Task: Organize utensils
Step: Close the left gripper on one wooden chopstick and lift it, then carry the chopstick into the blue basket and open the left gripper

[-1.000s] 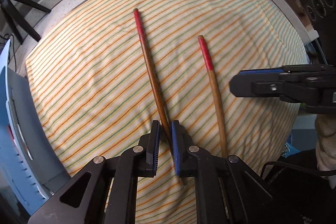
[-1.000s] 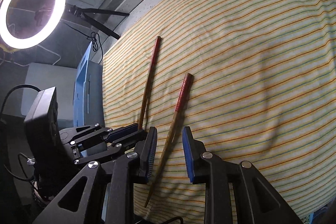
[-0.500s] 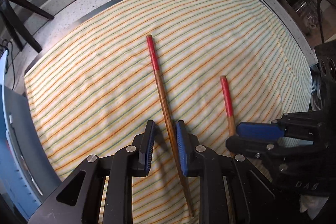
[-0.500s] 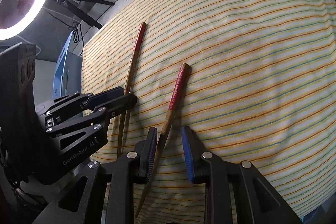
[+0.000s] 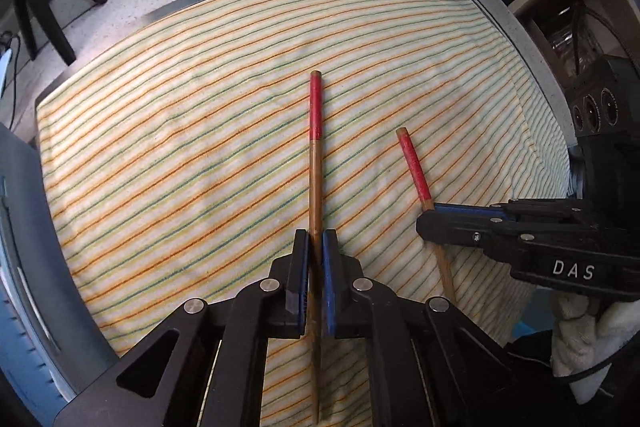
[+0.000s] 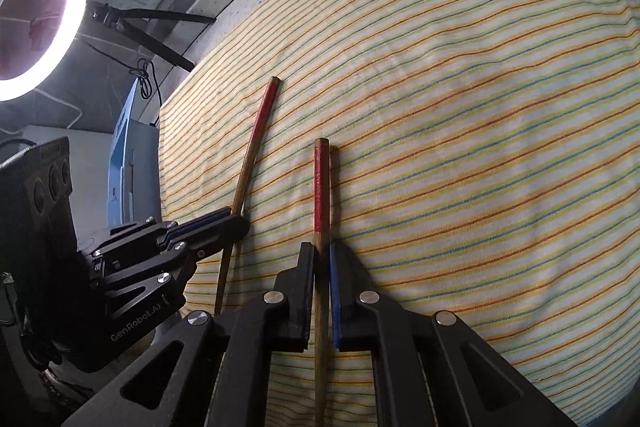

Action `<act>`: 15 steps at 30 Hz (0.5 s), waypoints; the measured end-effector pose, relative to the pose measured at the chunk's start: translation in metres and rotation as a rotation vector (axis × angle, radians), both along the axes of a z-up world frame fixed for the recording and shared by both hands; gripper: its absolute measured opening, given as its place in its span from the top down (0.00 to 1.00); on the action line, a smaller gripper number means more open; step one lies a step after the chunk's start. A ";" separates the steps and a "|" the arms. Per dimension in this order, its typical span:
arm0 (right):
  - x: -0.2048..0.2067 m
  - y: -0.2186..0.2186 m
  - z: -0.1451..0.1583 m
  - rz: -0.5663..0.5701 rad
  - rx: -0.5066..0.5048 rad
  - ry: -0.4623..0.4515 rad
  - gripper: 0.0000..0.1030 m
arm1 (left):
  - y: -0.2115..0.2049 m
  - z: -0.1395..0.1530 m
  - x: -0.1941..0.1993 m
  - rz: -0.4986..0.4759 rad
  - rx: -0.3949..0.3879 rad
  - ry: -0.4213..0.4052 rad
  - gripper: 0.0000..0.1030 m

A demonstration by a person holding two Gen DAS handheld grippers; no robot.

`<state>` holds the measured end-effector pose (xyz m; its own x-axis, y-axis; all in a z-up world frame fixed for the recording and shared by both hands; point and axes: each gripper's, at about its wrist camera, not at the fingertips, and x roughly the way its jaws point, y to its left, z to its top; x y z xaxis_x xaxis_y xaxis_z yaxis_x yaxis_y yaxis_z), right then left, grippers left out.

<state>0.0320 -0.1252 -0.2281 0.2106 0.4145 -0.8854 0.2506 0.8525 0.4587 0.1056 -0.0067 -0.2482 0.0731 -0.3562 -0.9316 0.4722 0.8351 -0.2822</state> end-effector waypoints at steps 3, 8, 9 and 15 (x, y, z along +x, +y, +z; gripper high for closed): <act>0.000 -0.006 0.001 -0.020 0.018 -0.006 0.94 | 0.004 0.000 -0.005 0.019 -0.012 0.003 0.95; 0.001 -0.020 0.005 -0.068 0.069 -0.011 0.94 | 0.011 0.008 -0.016 0.043 -0.053 -0.010 0.95; 0.001 -0.023 0.007 -0.079 0.075 -0.018 0.94 | 0.012 0.011 -0.018 0.053 -0.060 -0.017 0.95; 0.005 -0.027 0.028 -0.085 0.080 -0.074 0.94 | 0.032 0.030 -0.027 0.105 -0.125 -0.049 0.95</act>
<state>0.0371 -0.1520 -0.2000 0.3117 0.4611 -0.8308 0.2828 0.7897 0.5444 0.0782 0.0256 -0.2178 0.1605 -0.4568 -0.8750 0.4001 0.8405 -0.3654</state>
